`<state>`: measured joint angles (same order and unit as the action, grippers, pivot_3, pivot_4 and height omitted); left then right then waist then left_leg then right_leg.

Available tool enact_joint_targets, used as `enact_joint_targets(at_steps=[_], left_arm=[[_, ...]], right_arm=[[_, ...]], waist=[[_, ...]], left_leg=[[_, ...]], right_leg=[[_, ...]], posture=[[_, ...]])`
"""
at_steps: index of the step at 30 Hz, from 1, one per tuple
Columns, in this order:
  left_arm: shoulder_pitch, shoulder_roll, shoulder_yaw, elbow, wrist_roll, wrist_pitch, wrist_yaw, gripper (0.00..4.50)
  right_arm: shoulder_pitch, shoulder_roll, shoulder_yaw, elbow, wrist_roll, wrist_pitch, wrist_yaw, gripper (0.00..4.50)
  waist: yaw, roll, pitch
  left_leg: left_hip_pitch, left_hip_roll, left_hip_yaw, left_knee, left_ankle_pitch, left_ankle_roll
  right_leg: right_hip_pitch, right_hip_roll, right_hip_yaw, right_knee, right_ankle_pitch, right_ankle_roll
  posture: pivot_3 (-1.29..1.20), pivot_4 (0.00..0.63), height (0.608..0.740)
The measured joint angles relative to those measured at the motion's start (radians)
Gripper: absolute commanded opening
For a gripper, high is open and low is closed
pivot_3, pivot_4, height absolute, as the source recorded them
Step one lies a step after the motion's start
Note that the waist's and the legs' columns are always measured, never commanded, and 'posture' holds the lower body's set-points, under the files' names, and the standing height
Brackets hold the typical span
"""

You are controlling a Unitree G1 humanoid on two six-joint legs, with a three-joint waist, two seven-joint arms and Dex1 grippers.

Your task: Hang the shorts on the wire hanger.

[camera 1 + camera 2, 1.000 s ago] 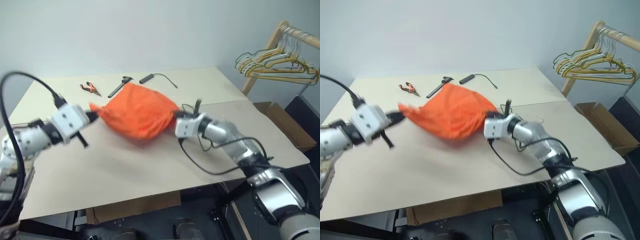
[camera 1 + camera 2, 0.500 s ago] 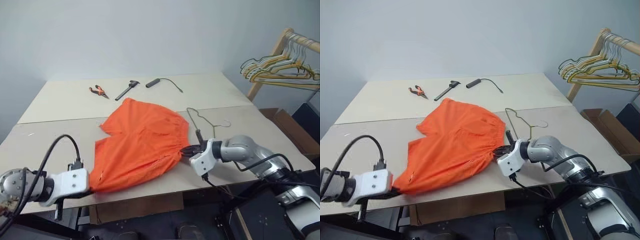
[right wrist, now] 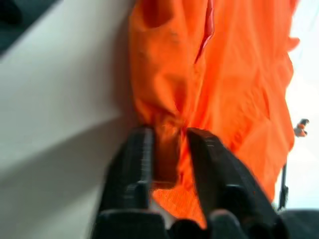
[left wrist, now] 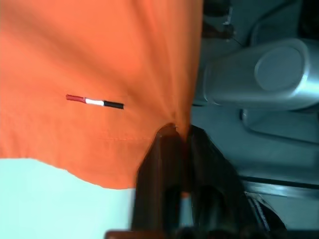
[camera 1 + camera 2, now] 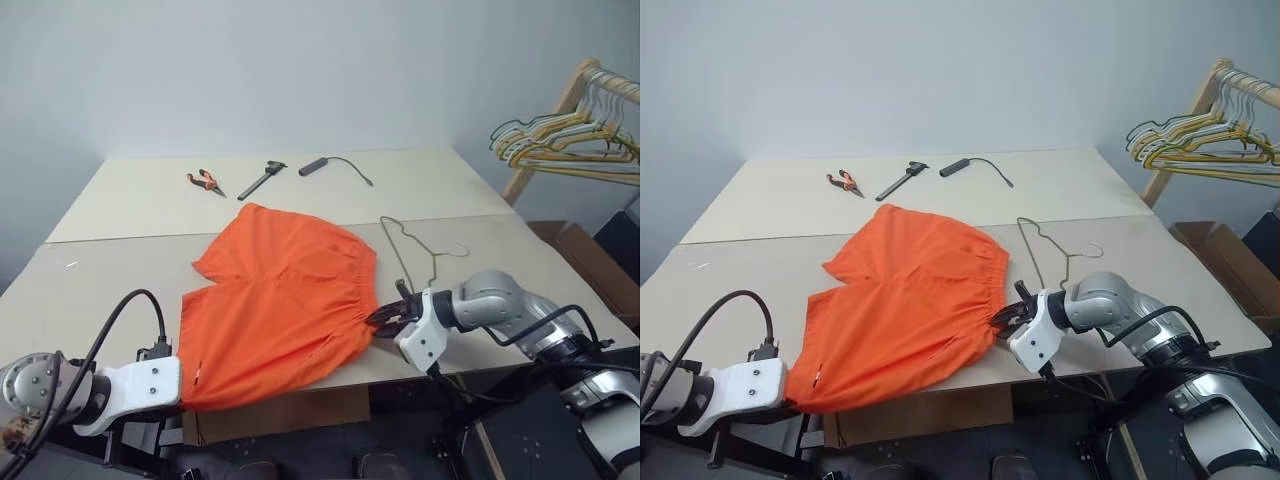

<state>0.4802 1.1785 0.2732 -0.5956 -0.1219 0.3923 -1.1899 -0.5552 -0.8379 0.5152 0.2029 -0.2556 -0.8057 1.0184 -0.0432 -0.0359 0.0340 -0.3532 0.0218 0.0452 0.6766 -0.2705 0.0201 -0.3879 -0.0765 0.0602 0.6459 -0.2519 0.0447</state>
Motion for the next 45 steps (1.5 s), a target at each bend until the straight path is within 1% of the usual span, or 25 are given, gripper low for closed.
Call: enact_joint_targets(at_steps=[2,5,6,8,10,12,13,14,16,17,19,20,23,26,30,34,38,41,45], left_arm=[[-0.002,0.0,0.002,0.004,-0.004,-0.018,-0.018,2.0],[0.001,0.0,0.041,0.011,-0.03,-0.027,-0.071,2.99],[-0.001,0.0,0.062,0.015,-0.044,-0.027,-0.09,3.33],[-0.036,-0.013,0.102,0.024,-0.092,-0.022,-0.115,3.95],[-0.111,-0.04,0.142,0.025,-0.167,-0.02,-0.124,3.95],[-0.175,-0.057,0.155,0.031,-0.23,-0.019,-0.127,3.95],[-0.197,-0.067,0.154,0.032,-0.246,-0.019,-0.125,3.95],[-0.232,-0.088,0.143,0.042,-0.262,-0.019,-0.113,3.95],[-0.296,-0.129,0.116,0.051,-0.28,-0.017,-0.074,3.95],[-0.348,-0.166,0.094,0.064,-0.292,-0.014,-0.043,3.95],[-0.404,-0.207,0.062,0.064,-0.32,-0.011,-0.007,3.95],[-0.427,-0.23,0.05,0.066,-0.339,-0.005,0.005,3.95],[-0.462,-0.255,0.021,0.076,-0.391,0.008,0.012,3.95],[-0.479,-0.248,-0.005,0.089,-0.402,0.01,-0.004,3.95],[-0.485,-0.239,-0.042,0.11,-0.395,0.0,-0.023,3.95],[-0.516,-0.239,-0.055,0.118,-0.395,-0.009,-0.026,3.95],[-0.519,-0.239,-0.056,0.124,-0.395,-0.015,-0.026,3.95],[-0.519,-0.239,-0.059,0.124,-0.394,-0.018,-0.026,4.0],[-0.516,-0.239,-0.062,0.124,-0.393,-0.018,-0.024,4.0]], right_arm=[[0.014,-0.031,0.009,-0.02,0.053,0.008,0.062,3.31],[0.019,-0.094,0.01,-0.055,0.161,0.058,0.166,4.39],[0.019,-0.103,-0.001,-0.059,0.202,0.084,0.19,4.5],[0.019,-0.101,-0.039,-0.061,0.276,0.175,0.204,4.5],[0.003,-0.079,-0.094,-0.061,0.311,0.353,0.182,4.5],[-0.036,-0.05,-0.147,-0.065,0.316,0.585,0.129,4.5],[-0.05,-0.039,-0.164,-0.065,0.316,0.675,0.102,4.5],[-0.065,-0.01,-0.19,-0.062,0.315,0.803,0.06,4.5],[-0.088,0.062,-0.224,-0.055,0.318,1.036,-0.022,4.5],[-0.106,0.134,-0.262,-0.032,0.32,1.183,-0.097,4.5],[-0.123,0.224,-0.31,-0.006,0.331,1.369,-0.211,4.5],[-0.13,0.267,-0.345,0.013,0.339,1.459,-0.27,4.5],[-0.139,0.356,-0.414,0.072,0.348,1.612,-0.405,4.5],[-0.146,0.411,-0.451,0.156,0.348,1.666,-0.495,4.5],[-0.163,0.438,-0.457,0.259,0.345,1.667,-0.544,4.5],[-0.186,0.44,-0.454,0.318,0.337,1.642,-0.546,4.5],[-0.187,0.44,-0.442,0.349,0.335,1.626,-0.517,4.5],[-0.187,0.442,-0.428,0.358,0.322,1.61,-0.51,3.96],[-0.206,0.464,-0.4,0.379,0.299,1.603,-0.509,2.61]], waist=[[0.005,0.0,0.0],[0.006,0.0,0.001],[0.005,0.0,0.001],[0.005,0.0,0.001],[0.004,0.0,0.001],[0.0,0.0,0.001],[0.0,0.0,0.001],[0.001,0.0,0.001],[0.003,0.0,0.001],[0.003,0.0,0.001],[0.003,0.0,0.001],[0.003,0.0,0.001],[0.003,0.0,0.001],[-0.004,0.001,0.001],[-0.019,0.001,0.001],[-0.029,0.001,0.001],[-0.038,0.001,0.001],[-0.043,0.001,0.001],[-0.056,0.001,0.0]], left_leg=[[0.0,0.0,0.001,0.0,0.0,0.0],[0.0,0.002,0.002,0.0,0.0,0.001],[0.0,0.003,0.003,0.0,0.0,0.001],[0.001,0.005,0.004,0.0,0.0,0.001],[0.001,0.007,0.006,0.001,0.0,0.001],[0.001,0.007,0.006,0.0,0.0,0.0],[0.001,0.007,0.006,0.0,-0.001,0.0],[0.001,0.007,0.006,0.0,-0.001,-0.001],[-0.001,0.007,0.006,0.0,-0.002,-0.001],[-0.001,0.008,0.006,0.0,-0.002,-0.001],[-0.002,0.008,0.006,0.001,-0.002,-0.002],[-0.002,0.008,0.006,0.0,-0.002,-0.002],[-0.006,0.008,0.006,0.001,-0.002,-0.002],[-0.015,0.006,0.007,0.002,-0.002,-0.003],[-0.016,0.006,0.01,0.002,-0.002,-0.003],[-0.016,0.007,0.01,0.002,-0.002,-0.003],[-0.015,0.009,0.009,0.002,-0.002,-0.003],[-0.015,0.011,0.009,0.002,-0.002,-0.003],[-0.014,0.011,0.007,0.002,-0.002,-0.003]], right_leg=[[0.0,-0.001,0.0,0.0,0.0,0.0],[0.0,-0.001,0.0,0.0,-0.001,-0.002],[0.0,0.0,0.0,-0.001,-0.003,-0.005],[0.0,0.0,0.0,0.0,-0.005,-0.009],[0.0,0.001,0.0,0.0,-0.004,-0.01],[0.0,0.001,0.001,0.0,-0.004,-0.01],[-0.001,0.002,0.001,0.0,-0.001,-0.005],[-0.001,0.003,0.0,0.0,-0.001,-0.004],[-0.002,0.005,0.0,0.0,-0.001,-0.004],[-0.002,0.006,0.001,0.001,0.0,-0.004],[-0.003,0.007,0.002,0.001,0.001,-0.004],[-0.004,0.007,0.002,0.001,0.001,-0.004],[-0.008,0.007,0.002,0.001,0.001,-0.003],[-0.017,0.008,0.004,0.001,0.004,-0.002],[-0.018,0.009,0.004,0.0,0.004,-0.002],[-0.017,0.011,0.004,0.0,0.004,-0.002],[-0.017,0.014,0.005,0.0,0.004,-0.002],[-0.017,0.016,0.005,0.0,0.005,-0.003],[-0.016,0.016,0.006,0.0,0.005,-0.003]], posture=[[0.02,0.0,0.74],[0.02,0.0,0.74],[0.02,0.0,0.74],[0.01,0.0,0.74],[0.01,0.0,0.74],[0.01,0.0,0.74],[0.01,0.0,0.74],[0.01,0.0,0.74],[0.0,0.0,0.74],[0.0,0.0,0.74],[-0.01,0.0,0.74],[-0.01,0.0,0.74],[-0.02,0.0,0.74],[-0.02,0.0,0.74],[-0.02,0.0,0.74],[-0.02,0.0,0.74],[-0.01,0.0,0.74],[-0.01,0.0,0.74],[-0.01,0.0,0.74]])
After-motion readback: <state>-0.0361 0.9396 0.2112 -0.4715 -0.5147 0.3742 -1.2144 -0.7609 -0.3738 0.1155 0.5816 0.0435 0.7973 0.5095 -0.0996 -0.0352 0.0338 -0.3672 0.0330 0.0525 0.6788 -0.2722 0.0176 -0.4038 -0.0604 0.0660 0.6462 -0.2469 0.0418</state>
